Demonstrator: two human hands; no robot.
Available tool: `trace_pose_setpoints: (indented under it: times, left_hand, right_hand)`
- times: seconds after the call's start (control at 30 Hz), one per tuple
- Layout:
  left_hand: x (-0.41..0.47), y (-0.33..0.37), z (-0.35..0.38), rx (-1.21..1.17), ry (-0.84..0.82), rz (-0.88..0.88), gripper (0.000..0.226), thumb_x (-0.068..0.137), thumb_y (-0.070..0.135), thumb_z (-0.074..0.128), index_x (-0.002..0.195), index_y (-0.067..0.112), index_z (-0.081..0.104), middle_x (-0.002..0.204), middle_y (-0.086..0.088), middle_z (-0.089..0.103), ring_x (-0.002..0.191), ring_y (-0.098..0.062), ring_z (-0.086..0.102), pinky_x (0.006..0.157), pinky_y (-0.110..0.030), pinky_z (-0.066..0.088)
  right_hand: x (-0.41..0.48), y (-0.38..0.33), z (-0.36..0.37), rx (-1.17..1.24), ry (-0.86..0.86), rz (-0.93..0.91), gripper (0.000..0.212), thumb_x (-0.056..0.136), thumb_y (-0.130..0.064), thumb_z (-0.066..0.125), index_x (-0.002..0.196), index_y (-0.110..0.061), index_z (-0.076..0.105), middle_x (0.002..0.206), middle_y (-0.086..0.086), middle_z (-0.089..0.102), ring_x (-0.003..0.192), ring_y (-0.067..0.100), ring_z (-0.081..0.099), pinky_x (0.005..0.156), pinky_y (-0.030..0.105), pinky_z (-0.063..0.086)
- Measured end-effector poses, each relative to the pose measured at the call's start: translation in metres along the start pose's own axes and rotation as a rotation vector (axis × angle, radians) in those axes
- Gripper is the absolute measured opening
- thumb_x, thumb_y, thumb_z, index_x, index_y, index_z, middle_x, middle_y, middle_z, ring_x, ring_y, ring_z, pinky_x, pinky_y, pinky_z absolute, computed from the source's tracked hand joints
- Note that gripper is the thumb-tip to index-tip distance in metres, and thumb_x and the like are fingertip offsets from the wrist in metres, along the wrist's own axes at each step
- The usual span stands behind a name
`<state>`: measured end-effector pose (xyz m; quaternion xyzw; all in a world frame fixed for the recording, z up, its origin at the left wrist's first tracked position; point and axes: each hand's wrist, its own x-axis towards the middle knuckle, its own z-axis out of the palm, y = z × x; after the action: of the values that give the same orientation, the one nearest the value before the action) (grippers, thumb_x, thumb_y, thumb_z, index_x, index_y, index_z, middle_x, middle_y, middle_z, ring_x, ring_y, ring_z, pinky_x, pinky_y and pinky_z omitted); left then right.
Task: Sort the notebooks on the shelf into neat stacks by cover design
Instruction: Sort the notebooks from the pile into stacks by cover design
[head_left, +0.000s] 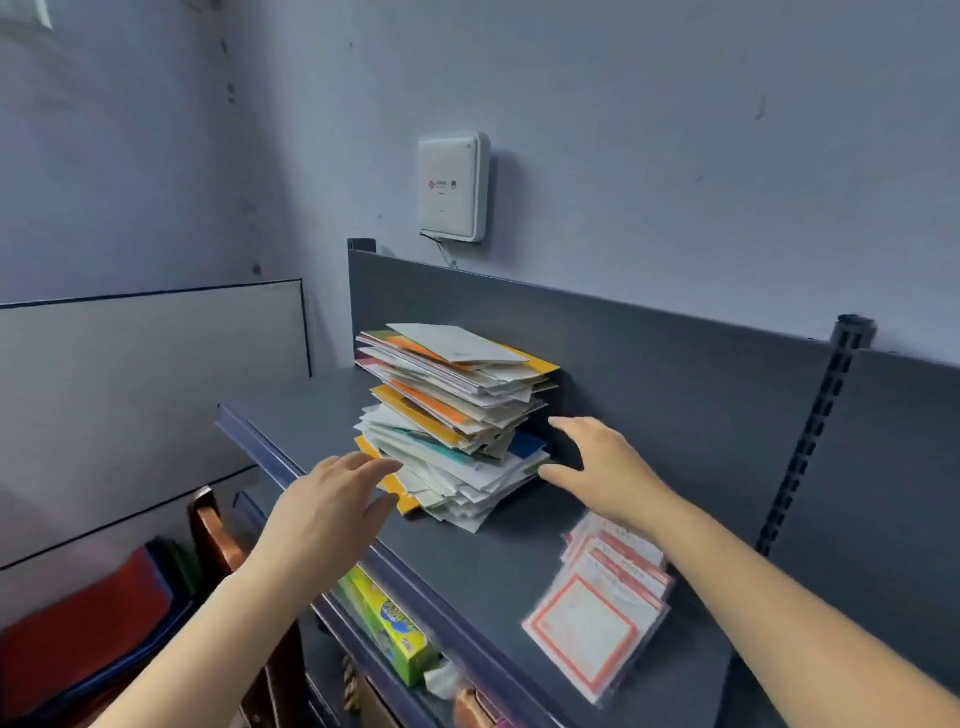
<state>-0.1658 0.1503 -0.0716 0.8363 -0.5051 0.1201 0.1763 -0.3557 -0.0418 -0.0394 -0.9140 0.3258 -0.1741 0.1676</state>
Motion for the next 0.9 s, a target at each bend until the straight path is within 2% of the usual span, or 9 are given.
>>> trace_pose_setpoints:
  times: [0.2,0.3,0.4,0.53,0.67,0.77,0.9]
  left_hand:
    - [0.067,-0.059,0.015,-0.051,-0.042,0.072,0.044,0.098,0.045,0.041,0.142,0.038,0.039,0.14,0.017,0.047,0.129,-0.009,0.043,0.093,-0.027,0.045]
    - [0.084,-0.075,0.029,-0.083,-0.065,0.097,0.045,0.099,0.046,0.039,0.143,0.038,0.037,0.141,0.018,0.046,0.13,-0.008,0.042,0.096,-0.026,0.044]
    - [0.097,-0.084,0.041,-0.102,-0.073,0.107,0.046,0.099,0.046,0.039,0.144,0.037,0.036,0.139,0.016,0.048,0.128,-0.009,0.043,0.095,-0.025,0.044]
    - [0.112,-0.09,0.047,-0.114,-0.068,0.123,0.048,0.099,0.048,0.038,0.145,0.038,0.033,0.142,0.017,0.045,0.129,-0.008,0.043,0.097,-0.024,0.042]
    - [0.128,-0.094,0.048,-0.111,-0.065,0.115,0.055,0.098,0.05,0.037,0.149,0.034,0.024,0.141,0.015,0.047,0.127,-0.008,0.045,0.098,-0.024,0.042]
    - [0.139,-0.096,0.05,-0.104,-0.059,0.1,0.058,0.097,0.05,0.038,0.15,0.031,0.021,0.142,0.014,0.046,0.13,-0.011,0.042,0.1,-0.026,0.042]
    - [0.15,-0.095,0.048,-0.213,-0.072,0.07,0.055,0.096,0.05,0.042,0.147,0.033,0.029,0.138,0.016,0.049,0.127,-0.008,0.044,0.101,-0.026,0.042]
  right_hand:
    - [0.091,-0.049,0.023,-0.086,0.044,0.023,0.087,0.085,-0.045,0.064,0.152,-0.022,0.012,0.158,-0.005,0.012,0.145,0.016,0.014,0.116,0.036,0.023]
    - [0.117,-0.055,0.032,-0.111,0.027,0.047,0.093,0.083,-0.049,0.065,0.152,-0.024,0.008,0.159,-0.005,0.009,0.146,0.016,0.01,0.117,0.041,0.022]
    - [0.135,-0.055,0.037,-0.101,0.042,0.047,0.09,0.083,-0.053,0.062,0.152,-0.024,0.011,0.158,-0.005,0.014,0.145,0.016,0.014,0.117,0.041,0.023]
    - [0.157,-0.063,0.033,-0.069,0.07,0.003,0.082,0.086,-0.052,0.058,0.151,-0.021,0.018,0.155,-0.003,0.026,0.142,0.017,0.024,0.113,0.035,0.025]
    - [0.184,-0.069,0.034,-0.055,0.024,0.046,0.071,0.087,-0.05,0.058,0.147,-0.023,0.03,0.15,-0.001,0.038,0.135,0.02,0.039,0.108,0.036,0.036]
    - [0.196,-0.071,0.037,-0.177,-0.011,0.06,0.054,0.092,-0.045,0.048,0.141,-0.023,0.043,0.142,0.002,0.05,0.123,0.022,0.049,0.099,0.035,0.041]
    - [0.202,-0.066,0.025,-0.331,-0.119,-0.002,0.058,0.092,-0.054,0.044,0.143,-0.026,0.038,0.142,0.002,0.049,0.123,0.026,0.049,0.1,0.037,0.04]
